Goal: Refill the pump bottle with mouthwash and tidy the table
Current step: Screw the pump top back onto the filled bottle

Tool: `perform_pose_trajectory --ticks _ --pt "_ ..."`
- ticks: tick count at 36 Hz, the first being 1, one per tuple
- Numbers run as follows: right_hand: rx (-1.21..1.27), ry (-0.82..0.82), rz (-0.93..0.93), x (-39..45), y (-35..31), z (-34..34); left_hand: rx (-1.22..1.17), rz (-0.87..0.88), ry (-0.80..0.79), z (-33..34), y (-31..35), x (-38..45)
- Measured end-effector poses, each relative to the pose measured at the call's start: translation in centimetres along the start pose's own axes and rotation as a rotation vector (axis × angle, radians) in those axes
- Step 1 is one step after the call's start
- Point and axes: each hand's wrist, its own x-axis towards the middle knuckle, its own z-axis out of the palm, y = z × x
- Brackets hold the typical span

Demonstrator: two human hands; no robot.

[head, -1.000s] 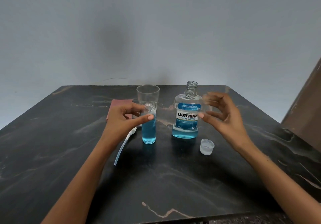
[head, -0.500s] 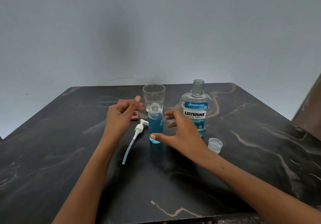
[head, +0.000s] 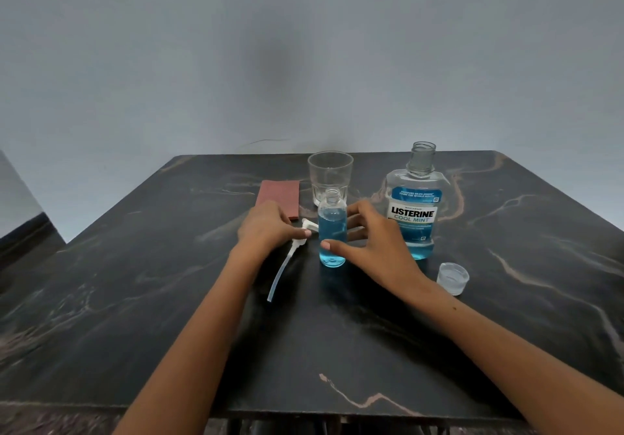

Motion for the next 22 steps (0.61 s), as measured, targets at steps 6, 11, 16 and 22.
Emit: perform_pose_trajectory --ticks 6,11,16,22 --pt "-0.053 -0.012 -0.023 -0.2 -0.2 -0.1 0.092 0.025 -0.005 0.0 0.8 0.2" --pt "-0.044 -0.039 -0.018 -0.1 -0.1 -0.3 -0.038 0.093 0.046 -0.6 0.8 0.2" --pt "-0.023 -0.052 -0.009 -0.1 0.1 -0.4 -0.462 0.263 0.236 -3.0 2.0 -0.2" --pt "0.002 -0.064 0.007 0.0 0.2 -0.4 -0.783 0.403 0.359 -6.0 4.2 -1.2"
